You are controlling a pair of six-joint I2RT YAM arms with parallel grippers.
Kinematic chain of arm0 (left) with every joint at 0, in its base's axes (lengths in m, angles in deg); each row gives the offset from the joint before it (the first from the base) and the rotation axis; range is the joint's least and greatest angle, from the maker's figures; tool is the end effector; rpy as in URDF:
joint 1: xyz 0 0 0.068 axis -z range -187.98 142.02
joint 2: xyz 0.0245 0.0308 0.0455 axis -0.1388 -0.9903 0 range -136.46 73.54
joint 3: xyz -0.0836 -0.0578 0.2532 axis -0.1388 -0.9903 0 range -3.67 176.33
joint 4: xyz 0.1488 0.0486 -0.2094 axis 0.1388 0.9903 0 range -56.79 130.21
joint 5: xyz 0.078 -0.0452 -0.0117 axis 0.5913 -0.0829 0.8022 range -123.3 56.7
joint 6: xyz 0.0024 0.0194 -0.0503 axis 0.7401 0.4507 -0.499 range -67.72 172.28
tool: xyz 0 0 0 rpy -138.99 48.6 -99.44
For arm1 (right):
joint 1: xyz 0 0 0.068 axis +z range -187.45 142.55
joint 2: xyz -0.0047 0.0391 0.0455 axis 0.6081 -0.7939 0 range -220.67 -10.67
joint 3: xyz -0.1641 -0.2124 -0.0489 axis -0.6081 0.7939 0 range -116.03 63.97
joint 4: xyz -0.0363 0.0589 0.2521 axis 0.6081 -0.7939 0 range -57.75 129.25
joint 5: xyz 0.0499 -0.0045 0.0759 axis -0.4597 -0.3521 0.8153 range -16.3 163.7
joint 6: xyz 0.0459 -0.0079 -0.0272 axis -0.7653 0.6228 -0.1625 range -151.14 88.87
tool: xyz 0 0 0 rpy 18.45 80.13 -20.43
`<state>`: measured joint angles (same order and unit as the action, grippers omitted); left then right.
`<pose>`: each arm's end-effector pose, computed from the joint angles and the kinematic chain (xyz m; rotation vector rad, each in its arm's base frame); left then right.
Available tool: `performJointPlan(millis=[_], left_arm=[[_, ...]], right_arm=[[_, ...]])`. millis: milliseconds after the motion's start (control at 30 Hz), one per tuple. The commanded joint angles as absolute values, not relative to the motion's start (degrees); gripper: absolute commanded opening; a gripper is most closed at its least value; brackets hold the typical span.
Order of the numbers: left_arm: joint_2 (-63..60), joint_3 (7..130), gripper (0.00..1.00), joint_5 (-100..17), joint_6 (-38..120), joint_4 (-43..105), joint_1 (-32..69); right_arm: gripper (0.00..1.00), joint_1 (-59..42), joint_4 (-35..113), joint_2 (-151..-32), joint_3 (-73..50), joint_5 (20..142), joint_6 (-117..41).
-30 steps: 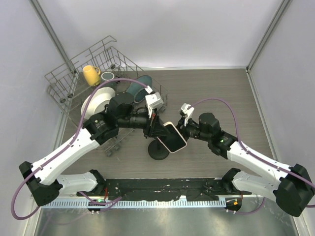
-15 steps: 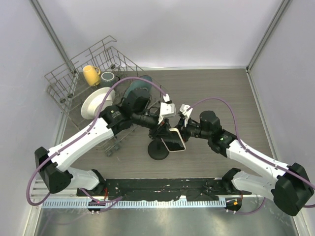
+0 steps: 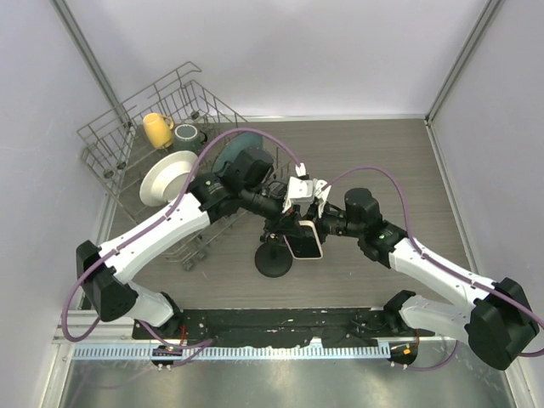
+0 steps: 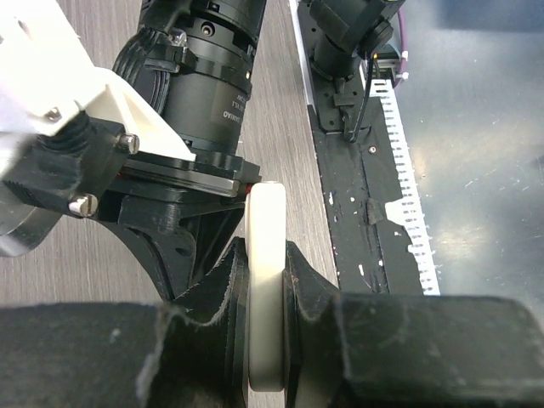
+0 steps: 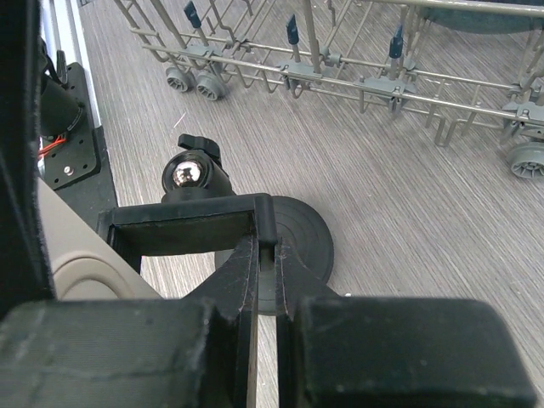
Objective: Place the phone on the phone stand
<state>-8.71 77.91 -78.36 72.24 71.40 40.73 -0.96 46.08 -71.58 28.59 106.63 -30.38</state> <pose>0.1837 -0.2476 0.3699 1.6097 1.5786 -1.1512 0.1790 0.1565 0.2595 -0.9972 1.6870 0.9612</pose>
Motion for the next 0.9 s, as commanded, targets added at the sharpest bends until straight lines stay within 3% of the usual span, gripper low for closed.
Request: performJointPlan(millis=[0, 867], left_arm=[[-9.68, 82.54, 0.00, -80.77, 75.48, 72.05, 40.62], [-10.74, 82.20, 0.00, -75.05, 78.82, 80.05, 40.19]], right_arm=[[0.01, -1.33, 48.57, -71.75, 25.65, 110.70, -29.20], [0.01, -2.12, 48.31, -72.98, 25.03, 112.37, -28.32]])
